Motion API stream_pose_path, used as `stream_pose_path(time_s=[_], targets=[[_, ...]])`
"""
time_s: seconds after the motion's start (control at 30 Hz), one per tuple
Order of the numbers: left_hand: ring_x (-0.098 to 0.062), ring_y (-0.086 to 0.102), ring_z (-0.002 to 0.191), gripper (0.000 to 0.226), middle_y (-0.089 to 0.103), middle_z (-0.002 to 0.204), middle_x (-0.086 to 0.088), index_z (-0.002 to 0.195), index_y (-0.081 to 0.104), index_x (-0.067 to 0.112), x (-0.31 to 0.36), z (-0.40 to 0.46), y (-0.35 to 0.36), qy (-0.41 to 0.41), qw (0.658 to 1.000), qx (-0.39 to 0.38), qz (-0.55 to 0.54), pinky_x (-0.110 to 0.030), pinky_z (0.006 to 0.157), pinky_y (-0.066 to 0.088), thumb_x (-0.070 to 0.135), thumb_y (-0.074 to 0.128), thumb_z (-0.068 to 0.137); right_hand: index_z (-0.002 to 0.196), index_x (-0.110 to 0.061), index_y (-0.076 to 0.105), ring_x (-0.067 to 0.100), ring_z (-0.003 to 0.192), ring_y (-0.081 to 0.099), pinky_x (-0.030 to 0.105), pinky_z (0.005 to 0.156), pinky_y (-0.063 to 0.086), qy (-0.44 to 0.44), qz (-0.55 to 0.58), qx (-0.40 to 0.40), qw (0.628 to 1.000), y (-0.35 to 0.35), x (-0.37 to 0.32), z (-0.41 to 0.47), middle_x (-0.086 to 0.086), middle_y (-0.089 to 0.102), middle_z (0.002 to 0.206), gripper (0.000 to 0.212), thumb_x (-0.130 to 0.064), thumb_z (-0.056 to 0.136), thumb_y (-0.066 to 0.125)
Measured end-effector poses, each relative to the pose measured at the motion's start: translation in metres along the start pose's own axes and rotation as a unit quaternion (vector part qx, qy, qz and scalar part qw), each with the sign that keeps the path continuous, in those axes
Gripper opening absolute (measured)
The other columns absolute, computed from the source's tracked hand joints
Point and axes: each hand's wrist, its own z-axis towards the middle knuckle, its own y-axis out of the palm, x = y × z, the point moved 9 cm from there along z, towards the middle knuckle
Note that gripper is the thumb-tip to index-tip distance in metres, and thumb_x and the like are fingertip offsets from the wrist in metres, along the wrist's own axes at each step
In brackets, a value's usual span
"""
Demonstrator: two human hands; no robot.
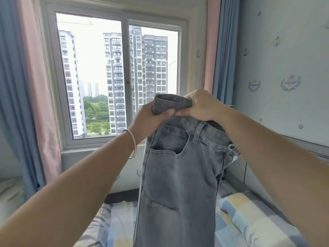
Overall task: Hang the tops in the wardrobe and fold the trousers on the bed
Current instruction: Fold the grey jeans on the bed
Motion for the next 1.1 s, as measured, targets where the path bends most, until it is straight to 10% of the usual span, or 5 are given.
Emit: stream_pose_path(time_s=[0.23,0.47,0.7,0.8,1.1], targets=[[-0.005,0.064,0.074,0.014,0.066,0.084,0.007,0.101,0.062,0.012,-0.023,0.0,-0.004,-0.041,0.994,0.086,-0.061,-0.021,0.072,0.053,0.012,0.064,0.087,0.09,-0.017,0.051,0.015,0.077,0.048,0.03,0.072,0.039,0.201,0.226,0.511,0.805,-0.005,0.117,-0.12,-0.004,0.051,0.084,0.014,-0.027,0.093,0.042],[-0.023,0.066,0.087,0.004,0.068,0.088,0.0,0.089,0.065,0.02,-0.035,0.004,-0.017,-0.075,0.982,0.142,-0.103,-0.041,0.085,0.055,0.016,0.065,0.087,0.076,-0.01,0.051,0.017,0.061,0.046,0.027,0.059,0.035,0.583,0.551,0.045,0.596,0.277,0.187,-0.22,0.005,0.052,0.07,0.028,-0.029,0.096,0.044],[-0.021,0.07,0.08,0.007,0.072,0.083,0.0,0.085,0.067,0.019,-0.01,0.018,-0.059,-0.065,0.961,0.16,-0.217,-0.042,0.078,0.058,0.014,0.063,0.088,0.117,-0.003,0.058,0.024,0.113,0.05,0.036,0.102,0.031,0.555,0.556,-0.118,0.608,0.376,0.155,-0.235,0.011,0.059,0.117,0.061,-0.052,0.098,0.028],[-0.021,0.071,0.082,0.007,0.073,0.085,0.0,0.094,0.065,0.013,0.0,0.022,-0.081,-0.054,0.957,0.173,-0.228,-0.036,0.07,0.059,0.015,0.06,0.09,0.053,-0.01,0.066,0.018,0.071,0.054,0.031,0.074,0.036,0.536,0.527,-0.217,0.623,0.4,0.144,-0.229,0.005,0.064,0.061,0.08,-0.063,0.093,0.021],[-0.019,0.07,0.085,0.006,0.071,0.092,0.0,0.09,0.066,0.019,-0.028,0.014,-0.124,-0.079,0.951,0.266,-0.139,-0.036,0.075,0.058,0.015,0.063,0.088,0.069,-0.02,0.057,0.008,0.048,0.054,0.018,0.051,0.04,0.374,0.506,-0.501,0.594,0.414,0.033,-0.224,-0.007,0.059,0.054,0.039,-0.055,0.085,0.048]])
